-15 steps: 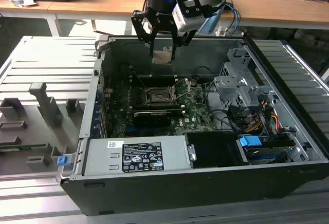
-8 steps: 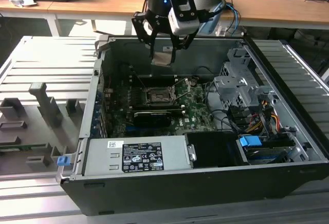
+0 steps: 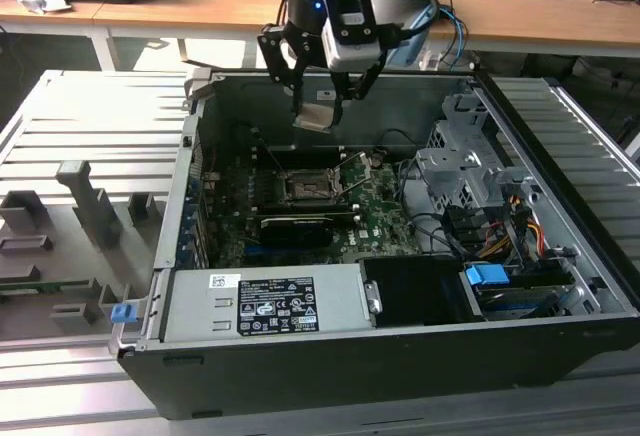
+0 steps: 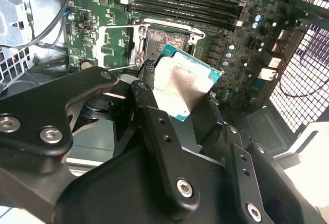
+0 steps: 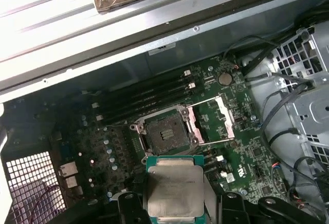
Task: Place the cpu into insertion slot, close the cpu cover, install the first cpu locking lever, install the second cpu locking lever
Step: 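Place the cpu into insertion slot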
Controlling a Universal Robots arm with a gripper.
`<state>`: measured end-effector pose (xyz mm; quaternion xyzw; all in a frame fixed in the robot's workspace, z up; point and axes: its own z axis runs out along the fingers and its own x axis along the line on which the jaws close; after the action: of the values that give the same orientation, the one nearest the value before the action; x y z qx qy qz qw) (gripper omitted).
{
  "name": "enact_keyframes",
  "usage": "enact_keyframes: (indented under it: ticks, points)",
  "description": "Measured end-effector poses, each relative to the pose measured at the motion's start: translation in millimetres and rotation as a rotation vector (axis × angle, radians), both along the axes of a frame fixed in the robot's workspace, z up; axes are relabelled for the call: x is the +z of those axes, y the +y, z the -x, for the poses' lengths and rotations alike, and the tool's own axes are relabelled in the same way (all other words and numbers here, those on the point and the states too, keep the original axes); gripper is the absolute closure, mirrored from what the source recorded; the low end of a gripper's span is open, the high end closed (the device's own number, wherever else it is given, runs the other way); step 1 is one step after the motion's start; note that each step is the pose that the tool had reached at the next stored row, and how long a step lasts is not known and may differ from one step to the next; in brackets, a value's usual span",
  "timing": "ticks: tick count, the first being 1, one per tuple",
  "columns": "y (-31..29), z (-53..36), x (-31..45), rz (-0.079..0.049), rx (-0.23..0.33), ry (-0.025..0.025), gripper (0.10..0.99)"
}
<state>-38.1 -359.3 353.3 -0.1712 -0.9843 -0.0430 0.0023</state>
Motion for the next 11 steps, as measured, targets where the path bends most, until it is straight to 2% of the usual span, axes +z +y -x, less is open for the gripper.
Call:
enact_keyframes:
  ticks: [11]
  points:
    - [0.0,0.0,-0.8,0.0,-0.057,0.0,0.557]
